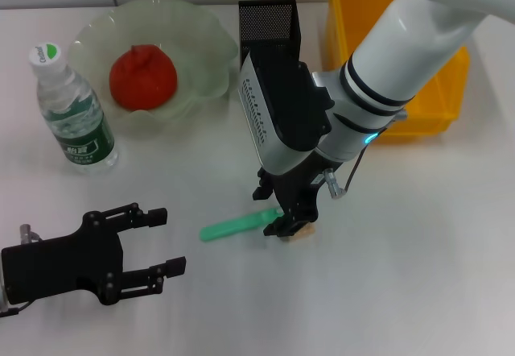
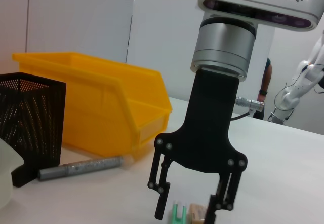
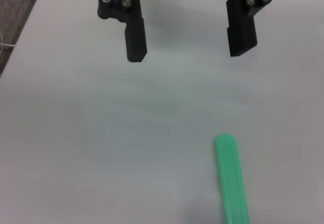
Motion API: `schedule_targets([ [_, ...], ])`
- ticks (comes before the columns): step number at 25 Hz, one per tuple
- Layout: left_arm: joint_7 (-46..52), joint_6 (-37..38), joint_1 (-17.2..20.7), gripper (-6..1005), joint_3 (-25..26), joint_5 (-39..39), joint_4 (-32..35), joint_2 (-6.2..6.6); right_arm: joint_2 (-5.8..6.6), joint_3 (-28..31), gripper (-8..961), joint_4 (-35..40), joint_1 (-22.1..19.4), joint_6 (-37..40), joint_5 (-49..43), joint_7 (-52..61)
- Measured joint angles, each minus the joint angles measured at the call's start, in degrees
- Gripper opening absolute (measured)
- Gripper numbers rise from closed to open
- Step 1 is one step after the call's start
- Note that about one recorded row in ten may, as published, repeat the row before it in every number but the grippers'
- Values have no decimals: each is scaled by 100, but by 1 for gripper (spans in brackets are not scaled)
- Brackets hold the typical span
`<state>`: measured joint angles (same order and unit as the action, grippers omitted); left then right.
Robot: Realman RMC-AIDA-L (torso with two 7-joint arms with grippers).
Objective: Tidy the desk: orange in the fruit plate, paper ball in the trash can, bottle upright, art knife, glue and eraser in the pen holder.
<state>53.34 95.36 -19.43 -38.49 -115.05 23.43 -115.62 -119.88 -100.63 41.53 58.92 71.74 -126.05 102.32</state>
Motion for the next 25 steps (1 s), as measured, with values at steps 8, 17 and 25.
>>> schedule_targets([
  [8,0,0,1,771,0,22,10,-5,0,0,476,-251,11,-187,165,-177],
  [17,0,1,0,770,-1,43,22,-4,0,0,472,-343,17,-264,227,-236],
  [25,0,2,-5,771,4,45,22,-4,0,6,437,-441,0,-340,309,-299],
])
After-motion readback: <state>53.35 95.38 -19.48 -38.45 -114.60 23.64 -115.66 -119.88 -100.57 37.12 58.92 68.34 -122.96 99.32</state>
